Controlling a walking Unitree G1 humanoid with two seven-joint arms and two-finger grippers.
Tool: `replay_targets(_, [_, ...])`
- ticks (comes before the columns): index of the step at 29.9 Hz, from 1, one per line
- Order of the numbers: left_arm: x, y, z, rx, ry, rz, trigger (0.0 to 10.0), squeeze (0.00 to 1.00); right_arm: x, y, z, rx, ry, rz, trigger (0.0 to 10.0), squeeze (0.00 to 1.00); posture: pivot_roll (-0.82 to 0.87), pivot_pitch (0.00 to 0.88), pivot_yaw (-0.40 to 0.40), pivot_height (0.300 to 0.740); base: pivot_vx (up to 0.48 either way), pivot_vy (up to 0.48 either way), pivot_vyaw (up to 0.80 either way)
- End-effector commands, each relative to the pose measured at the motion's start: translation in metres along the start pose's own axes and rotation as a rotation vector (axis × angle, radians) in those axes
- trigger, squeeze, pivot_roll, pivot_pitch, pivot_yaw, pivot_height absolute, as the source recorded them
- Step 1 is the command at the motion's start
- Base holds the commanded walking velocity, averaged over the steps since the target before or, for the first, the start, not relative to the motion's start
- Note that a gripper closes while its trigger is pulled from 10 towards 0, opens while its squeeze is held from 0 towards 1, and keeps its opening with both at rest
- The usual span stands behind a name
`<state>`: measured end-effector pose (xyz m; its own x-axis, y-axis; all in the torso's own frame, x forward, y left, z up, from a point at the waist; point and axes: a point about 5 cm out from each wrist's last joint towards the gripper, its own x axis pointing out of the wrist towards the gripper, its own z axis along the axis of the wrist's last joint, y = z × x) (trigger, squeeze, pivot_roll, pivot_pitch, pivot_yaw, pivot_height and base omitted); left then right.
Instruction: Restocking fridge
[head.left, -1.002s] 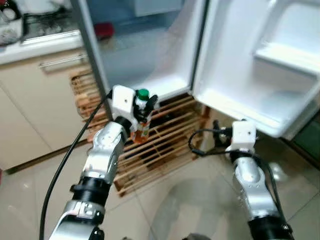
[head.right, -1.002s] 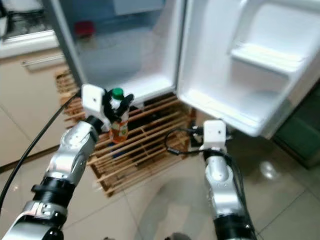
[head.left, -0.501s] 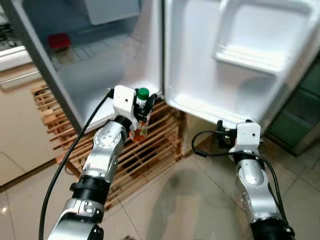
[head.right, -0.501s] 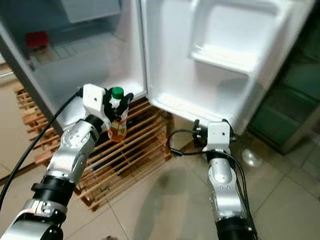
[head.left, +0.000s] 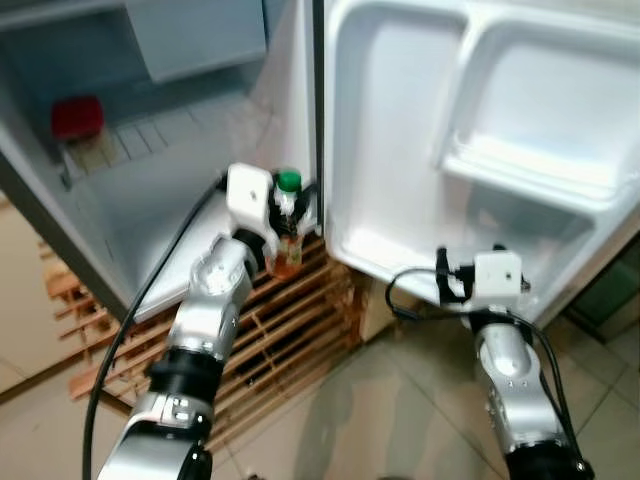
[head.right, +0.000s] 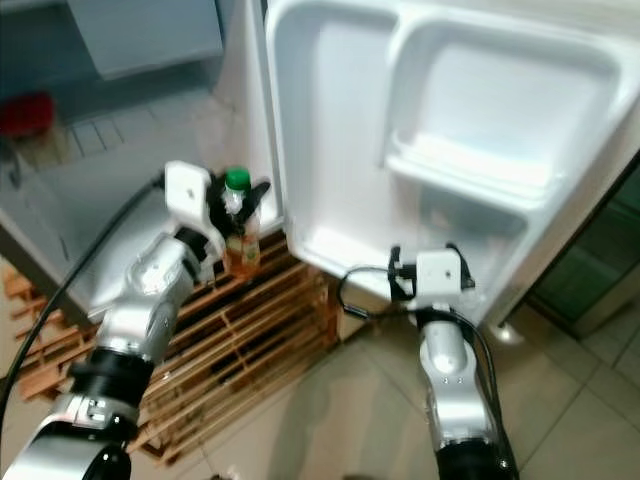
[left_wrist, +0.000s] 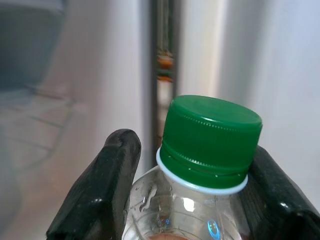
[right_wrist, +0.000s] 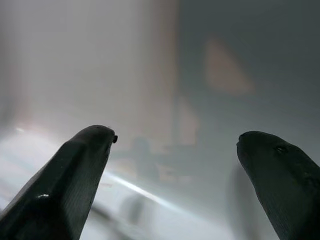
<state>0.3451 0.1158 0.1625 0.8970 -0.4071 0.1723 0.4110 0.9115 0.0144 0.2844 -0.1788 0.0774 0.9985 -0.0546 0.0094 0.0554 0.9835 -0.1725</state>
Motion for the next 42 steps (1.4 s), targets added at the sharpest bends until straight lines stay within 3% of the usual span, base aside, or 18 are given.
replay_targets(1, [-0.003,0.005,0.001,0.004,-0.005,0.011,10.0,0.00,-0.001,0.005,0.002,0.004,-0.008,0.014,10.0,0.00,-0.09,0.000,0.045,0.740,0.000,0.000,-0.68])
replay_targets(6, [-0.002,0.005,0.001,0.007,-0.003,0.005,10.0,0.00,-0.001,0.005,0.001,0.007,-0.010,0.008,10.0,0.00,-0.09,0.000,0.047,0.740,0.000,0.000,-0.77])
replay_targets(18, [-0.001,-0.004,0.003,-0.018,-0.018,-0.030,10.0,0.00,-0.001,0.003,0.009,0.010,-0.047,0.000,10.0,0.00,-0.10,0.000,0.040,0.740,0.000,0.000,0.00])
replay_targets(24, [0.005,-0.016,0.010,-0.025,-0.070,-0.040,10.0,0.00,0.000,0.004,0.016,0.035,-0.062,-0.007,10.0,0.00,-0.11,0.000,0.045,0.740,0.285,-0.381,0.00])
replay_targets(37, [0.004,-0.026,0.011,-0.049,-0.068,-0.114,10.0,0.00,-0.003,0.005,0.018,0.018,-0.069,0.006,10.0,0.00,-0.11,0.000,0.039,0.740,0.260,-0.308,0.00])
replay_targets(42, [0.004,-0.020,0.010,-0.032,-0.072,-0.059,10.0,0.00,-0.006,0.007,0.019,0.007,-0.078,0.024,10.0,0.00,-0.11,0.000,0.033,0.740,0.000,0.000,0.00])
